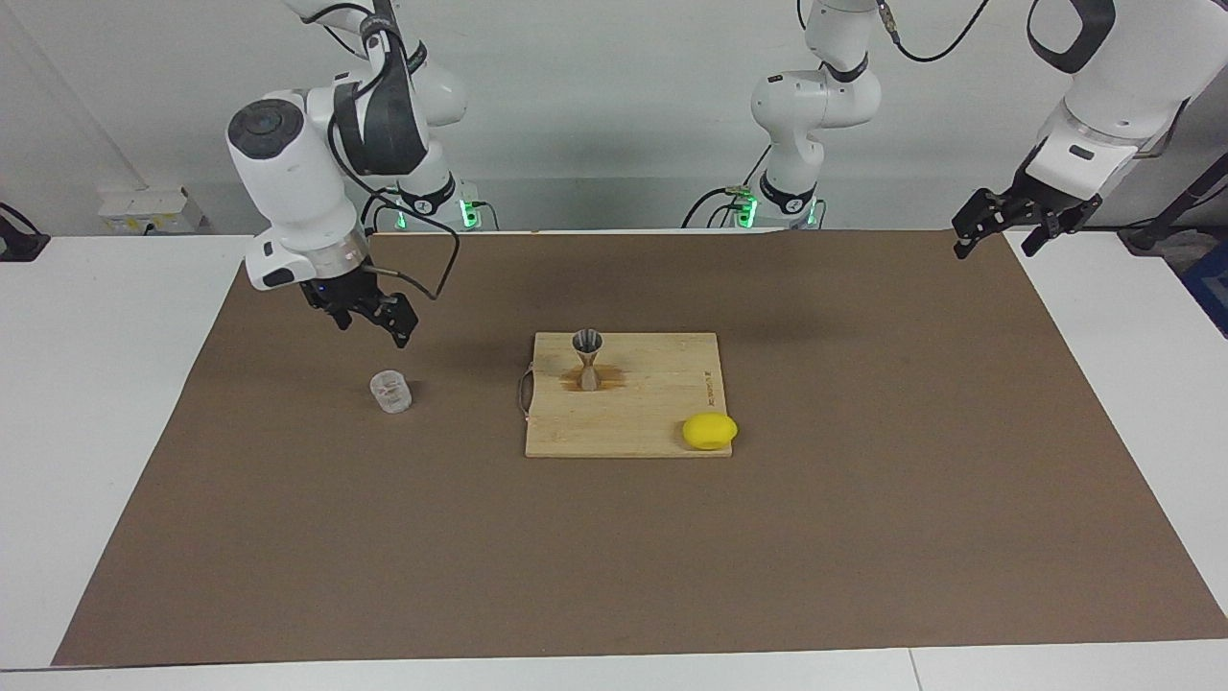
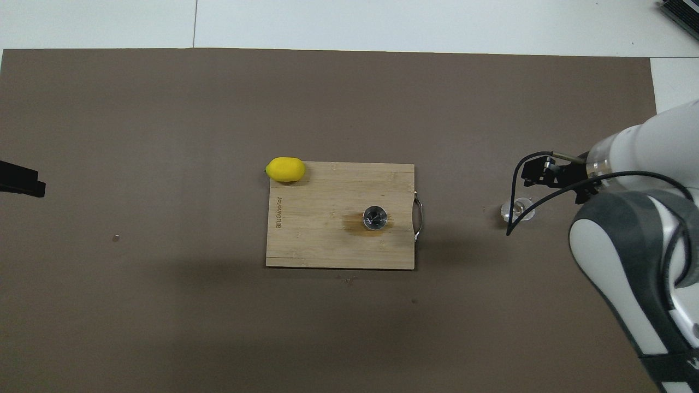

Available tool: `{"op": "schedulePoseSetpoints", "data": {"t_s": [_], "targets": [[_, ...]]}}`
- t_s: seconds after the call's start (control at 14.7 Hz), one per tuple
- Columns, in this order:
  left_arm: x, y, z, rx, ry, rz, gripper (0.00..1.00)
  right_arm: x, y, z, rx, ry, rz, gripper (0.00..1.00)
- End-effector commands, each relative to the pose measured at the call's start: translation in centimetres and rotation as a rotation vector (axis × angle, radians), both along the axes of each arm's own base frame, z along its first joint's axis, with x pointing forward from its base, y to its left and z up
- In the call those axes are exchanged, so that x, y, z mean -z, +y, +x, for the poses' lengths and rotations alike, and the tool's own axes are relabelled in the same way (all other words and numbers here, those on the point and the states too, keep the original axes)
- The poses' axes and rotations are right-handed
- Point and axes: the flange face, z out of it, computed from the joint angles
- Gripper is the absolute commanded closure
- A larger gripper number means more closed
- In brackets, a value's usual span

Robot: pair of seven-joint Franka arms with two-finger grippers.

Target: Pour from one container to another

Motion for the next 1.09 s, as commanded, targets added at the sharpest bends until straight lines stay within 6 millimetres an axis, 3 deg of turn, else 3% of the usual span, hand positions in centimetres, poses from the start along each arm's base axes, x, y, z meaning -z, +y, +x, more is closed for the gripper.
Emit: {"op": "schedulePoseSetpoints", "data": {"t_s": [0.0,0.2,0.41,1.02], "targets": [[-0.3,-0.3,-0.7,-0.009,-0.007,0.020,0.00,-5.5,-0.9,1.1,-0.056,-0.041,-0.026,0.00],[-0.3,-0.3,-0.7,-0.009,-0.007,0.020,0.00,-9.1,-1.0,0.9,-0.053,-0.033,-0.027,0.00],[-0.3,-0.2,-0.7,-0.010,-0.007,0.019,0.00,-10.1,-1.5,1.0,-0.109,-0.015,-0.027,0.00],[-0.2,-0.2,-0.7,-0.015,-0.007,0.018,0.00,-7.9,-1.3,-0.7,-0.177,0.086,-0.011,0.00]]}}
